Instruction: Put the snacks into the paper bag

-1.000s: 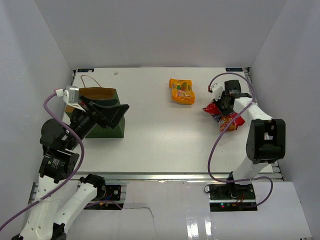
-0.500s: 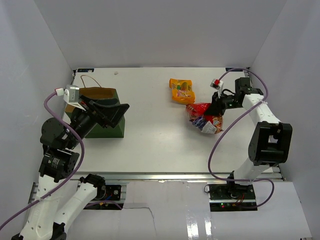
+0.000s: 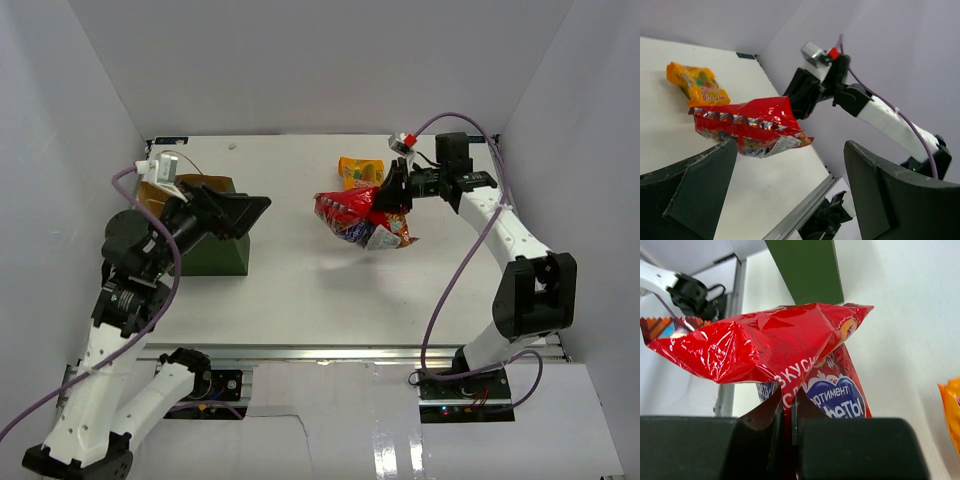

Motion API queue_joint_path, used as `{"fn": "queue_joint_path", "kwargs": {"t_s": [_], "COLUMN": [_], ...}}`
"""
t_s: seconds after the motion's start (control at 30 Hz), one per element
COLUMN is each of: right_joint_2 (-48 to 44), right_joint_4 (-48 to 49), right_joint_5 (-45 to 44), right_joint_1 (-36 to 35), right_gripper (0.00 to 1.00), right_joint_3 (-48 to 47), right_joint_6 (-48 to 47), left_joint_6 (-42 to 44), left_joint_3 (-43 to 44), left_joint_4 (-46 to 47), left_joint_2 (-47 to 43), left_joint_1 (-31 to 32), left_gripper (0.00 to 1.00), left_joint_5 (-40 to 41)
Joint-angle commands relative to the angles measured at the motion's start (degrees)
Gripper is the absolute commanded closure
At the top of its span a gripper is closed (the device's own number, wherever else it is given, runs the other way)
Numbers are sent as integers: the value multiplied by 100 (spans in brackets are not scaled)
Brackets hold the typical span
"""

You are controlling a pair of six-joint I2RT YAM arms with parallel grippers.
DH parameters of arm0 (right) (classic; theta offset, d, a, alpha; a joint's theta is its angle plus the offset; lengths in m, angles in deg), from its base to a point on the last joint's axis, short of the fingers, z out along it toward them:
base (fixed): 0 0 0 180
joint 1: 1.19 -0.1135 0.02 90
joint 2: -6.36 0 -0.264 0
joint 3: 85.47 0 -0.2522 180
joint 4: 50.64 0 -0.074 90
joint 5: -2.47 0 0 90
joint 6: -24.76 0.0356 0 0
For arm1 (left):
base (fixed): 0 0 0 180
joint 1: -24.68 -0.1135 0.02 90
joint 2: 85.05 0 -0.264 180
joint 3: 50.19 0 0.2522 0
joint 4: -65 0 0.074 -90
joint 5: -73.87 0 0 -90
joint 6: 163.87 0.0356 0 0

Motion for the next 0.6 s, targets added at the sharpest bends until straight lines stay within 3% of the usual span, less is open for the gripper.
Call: {"fn": "queue_joint_path", "kwargs": {"t_s": [0.0, 0.1, 0.33, 0.57], "right_joint_2": [-653, -671, -794, -934], "right_joint_4": [2668, 2758, 2661, 2266], "right_joint_5": [768, 681, 628, 549], "right_joint_1": [-88, -124, -141, -132], "right_gripper": [92, 92, 92, 92], "right_joint_3": [142, 108, 116, 90], "right_joint_6": [1996, 2059, 1901, 1488], "left_joint_6": [-786, -1120, -1410, -2201], "left_joint_3": [104, 236, 807, 1159], "left_joint_4": [-70, -53, -44, 211], "left_joint_2": [815, 1239, 2584, 3498], "left_joint_1": [-13, 136, 1234, 1402], "left_gripper": [2, 2, 2, 2], "left_joint_5": [-166, -18, 879, 1135]}}
